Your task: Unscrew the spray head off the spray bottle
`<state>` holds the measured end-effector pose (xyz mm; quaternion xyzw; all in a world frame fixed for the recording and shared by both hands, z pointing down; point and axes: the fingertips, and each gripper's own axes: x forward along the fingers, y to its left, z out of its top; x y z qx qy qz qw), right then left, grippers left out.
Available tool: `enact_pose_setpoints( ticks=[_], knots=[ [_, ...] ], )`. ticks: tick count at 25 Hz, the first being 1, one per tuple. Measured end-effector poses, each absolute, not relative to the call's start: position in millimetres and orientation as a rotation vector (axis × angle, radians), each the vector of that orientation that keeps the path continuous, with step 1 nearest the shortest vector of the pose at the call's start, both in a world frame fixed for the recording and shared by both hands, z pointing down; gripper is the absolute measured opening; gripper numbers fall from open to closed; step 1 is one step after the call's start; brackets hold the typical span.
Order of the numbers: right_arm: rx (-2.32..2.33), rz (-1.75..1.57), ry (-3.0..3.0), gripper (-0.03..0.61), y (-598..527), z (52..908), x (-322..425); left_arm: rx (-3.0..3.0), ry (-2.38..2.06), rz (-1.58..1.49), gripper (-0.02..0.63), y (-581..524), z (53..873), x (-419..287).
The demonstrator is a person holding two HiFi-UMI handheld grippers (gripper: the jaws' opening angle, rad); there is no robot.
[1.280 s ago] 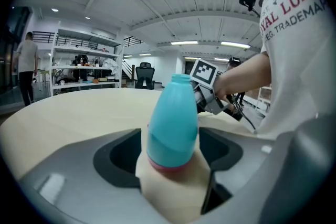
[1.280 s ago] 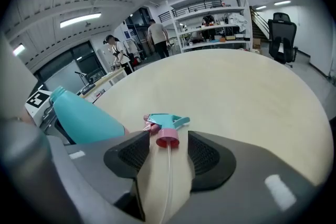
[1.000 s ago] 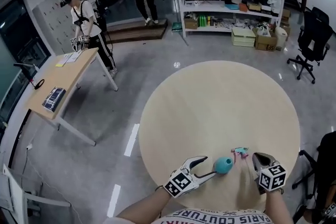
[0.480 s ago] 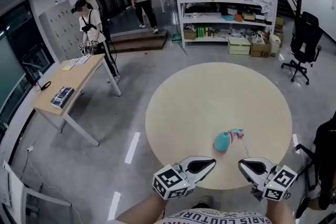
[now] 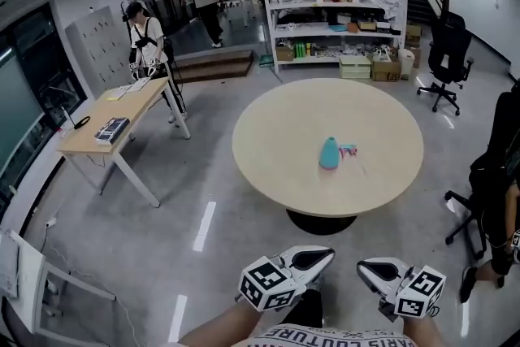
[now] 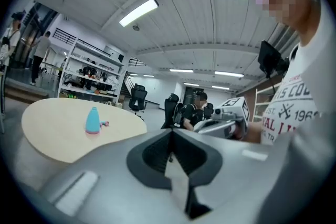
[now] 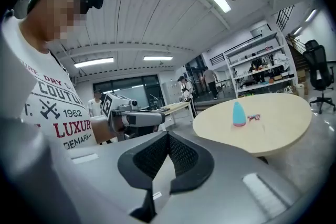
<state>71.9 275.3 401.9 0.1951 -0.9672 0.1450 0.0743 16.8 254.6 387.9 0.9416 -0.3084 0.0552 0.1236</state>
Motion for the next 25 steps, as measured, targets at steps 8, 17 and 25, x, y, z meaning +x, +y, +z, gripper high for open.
enact_pose_setpoints(
  ticks=[8,17,25],
  knots=[
    [0.658,0.366,-2.945,0.002,345.4,348.3,94.0,2.819,-0.885,0.224,0.002,338.2,342.8,44.3],
    [0.679,0.311,-2.944,0.001,387.8,338.2,90.0,2.839,-0.875,0.192,0.002,386.1,330.5,42.7],
    [0.681,0.315,-2.923,0.002,407.5,341.5,83.8,2.837,-0.874,0.171,0.002,407.2,333.4,34.2]
  ],
)
